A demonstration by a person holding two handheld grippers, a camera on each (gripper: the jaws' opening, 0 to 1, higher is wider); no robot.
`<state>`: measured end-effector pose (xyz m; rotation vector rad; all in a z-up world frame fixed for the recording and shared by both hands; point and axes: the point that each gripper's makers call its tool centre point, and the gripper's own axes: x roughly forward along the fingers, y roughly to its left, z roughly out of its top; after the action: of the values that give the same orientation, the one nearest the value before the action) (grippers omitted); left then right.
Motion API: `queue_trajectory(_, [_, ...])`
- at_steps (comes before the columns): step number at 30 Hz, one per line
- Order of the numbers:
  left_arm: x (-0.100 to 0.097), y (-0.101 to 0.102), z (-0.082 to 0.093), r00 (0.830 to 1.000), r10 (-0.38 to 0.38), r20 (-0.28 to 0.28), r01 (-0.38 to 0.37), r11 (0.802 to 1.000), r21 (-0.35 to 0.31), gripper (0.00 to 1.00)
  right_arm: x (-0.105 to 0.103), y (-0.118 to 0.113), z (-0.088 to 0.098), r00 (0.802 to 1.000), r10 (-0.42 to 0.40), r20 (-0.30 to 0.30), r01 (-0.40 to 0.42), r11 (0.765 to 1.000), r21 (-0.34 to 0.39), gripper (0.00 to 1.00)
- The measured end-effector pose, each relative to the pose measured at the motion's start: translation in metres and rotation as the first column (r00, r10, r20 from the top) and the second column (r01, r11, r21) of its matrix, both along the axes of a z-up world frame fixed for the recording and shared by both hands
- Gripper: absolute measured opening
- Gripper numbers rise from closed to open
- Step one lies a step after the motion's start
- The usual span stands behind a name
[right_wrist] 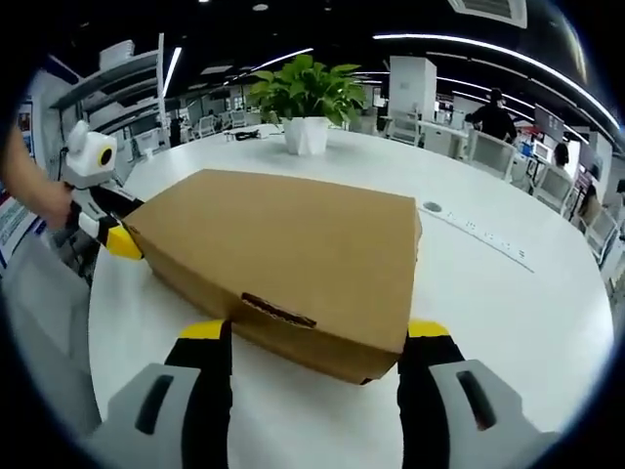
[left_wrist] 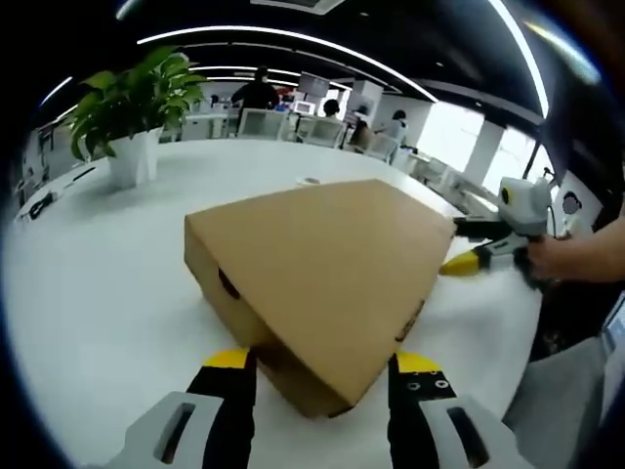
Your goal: Operate the shoe box by opening the lid, removing the specified soft item, and placing it in the target area until the item is outside and the box remains undamaged.
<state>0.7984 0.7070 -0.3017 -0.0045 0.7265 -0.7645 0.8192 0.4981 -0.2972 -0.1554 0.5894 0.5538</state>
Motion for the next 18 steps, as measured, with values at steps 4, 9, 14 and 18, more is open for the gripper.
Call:
queue_trajectory(4, [0.000, 0.007, 0.000, 1.000, -0.009, -0.002, 0.009, 1.000, -0.003, 0.53, -0.006, 0.006, 0.001, 1.000, -0.029, -0.004, 0.029, 1.000, -0.002, 0.64])
queue_trajectory(9, [0.000, 0.012, 0.001, 0.999, -0.037, -0.006, 0.036, 0.999, -0.003, 0.52, -0.011, 0.013, 0.001, 0.998, -0.063, -0.008, 0.063, 0.998, -0.004, 0.64])
queue_trajectory(14, [0.003, 0.023, 0.001, 0.998, -0.067, -0.008, 0.067, 0.998, -0.002, 0.52, -0.015, 0.018, 0.000, 0.995, -0.100, -0.011, 0.100, 0.995, -0.009, 0.64])
queue_trajectory(18, [0.003, 0.029, 0.001, 0.996, -0.088, -0.008, 0.088, 0.996, -0.001, 0.51, -0.021, 0.025, -0.002, 0.991, -0.135, -0.012, 0.135, 0.991, -0.009, 0.64])
